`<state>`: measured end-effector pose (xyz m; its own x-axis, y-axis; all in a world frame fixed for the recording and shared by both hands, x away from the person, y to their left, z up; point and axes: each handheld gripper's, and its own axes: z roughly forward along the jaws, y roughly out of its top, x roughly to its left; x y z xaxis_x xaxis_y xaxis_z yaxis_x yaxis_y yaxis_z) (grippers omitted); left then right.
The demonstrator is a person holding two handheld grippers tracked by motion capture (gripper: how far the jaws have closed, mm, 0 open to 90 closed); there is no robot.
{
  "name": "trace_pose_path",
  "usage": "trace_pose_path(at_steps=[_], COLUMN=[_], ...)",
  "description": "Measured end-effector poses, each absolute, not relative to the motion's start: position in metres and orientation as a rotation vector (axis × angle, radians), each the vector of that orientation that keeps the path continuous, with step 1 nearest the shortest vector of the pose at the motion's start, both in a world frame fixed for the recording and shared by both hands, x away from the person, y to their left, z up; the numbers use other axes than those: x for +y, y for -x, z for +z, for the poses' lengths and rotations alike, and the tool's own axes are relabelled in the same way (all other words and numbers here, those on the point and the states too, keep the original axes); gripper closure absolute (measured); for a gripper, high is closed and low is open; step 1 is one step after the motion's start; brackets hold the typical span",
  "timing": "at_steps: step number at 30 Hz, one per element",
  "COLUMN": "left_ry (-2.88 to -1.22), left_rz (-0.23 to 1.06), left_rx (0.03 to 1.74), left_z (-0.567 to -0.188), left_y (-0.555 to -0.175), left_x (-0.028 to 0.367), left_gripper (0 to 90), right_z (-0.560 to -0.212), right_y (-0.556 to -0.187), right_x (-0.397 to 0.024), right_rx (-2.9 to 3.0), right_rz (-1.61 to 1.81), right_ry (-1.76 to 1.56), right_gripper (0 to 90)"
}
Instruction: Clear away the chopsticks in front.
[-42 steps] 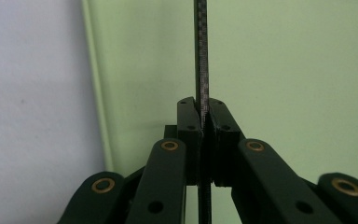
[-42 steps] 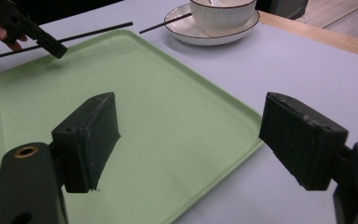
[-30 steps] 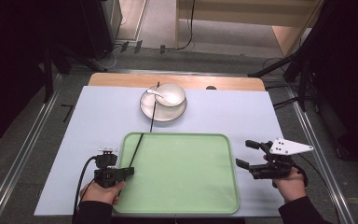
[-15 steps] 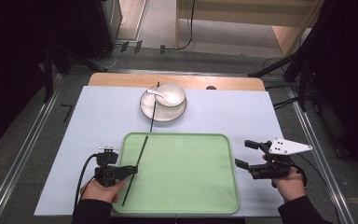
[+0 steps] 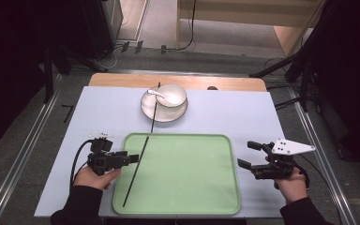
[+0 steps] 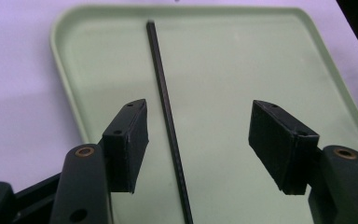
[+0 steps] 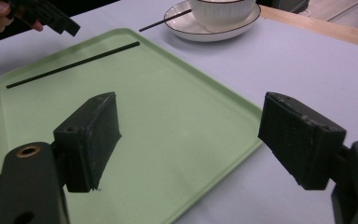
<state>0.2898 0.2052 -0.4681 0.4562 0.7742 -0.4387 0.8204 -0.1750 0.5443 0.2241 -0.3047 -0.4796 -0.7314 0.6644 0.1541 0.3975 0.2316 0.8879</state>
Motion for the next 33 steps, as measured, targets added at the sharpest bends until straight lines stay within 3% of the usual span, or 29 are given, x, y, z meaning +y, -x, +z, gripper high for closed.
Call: trace_pose_path(at_steps=[14, 24, 33], left_ry=[-2.028, -2.019, -2.084], left_rz=[-0.004, -0.058, 0.021], left_rx=[1.236, 1.185, 1.221], left_z=[-0.431, -0.427, -0.434], left_y=[-0.347, -0.381, -0.418], left_x=[0.199, 0.191, 0.171], left_gripper=[31.5, 24.0, 32.3], right_z=[-0.48, -0.481, -0.481], right_y=[-0.224, -0.226, -0.226], right_x=[-0.304, -0.302, -0.304], right_rx=[2.257, 2.264, 2.251], right_rz=[1.502, 1.501, 1.508], right_ry=[-0.999, -1.006, -1.012], right_gripper=[20.8, 20.8, 20.8])
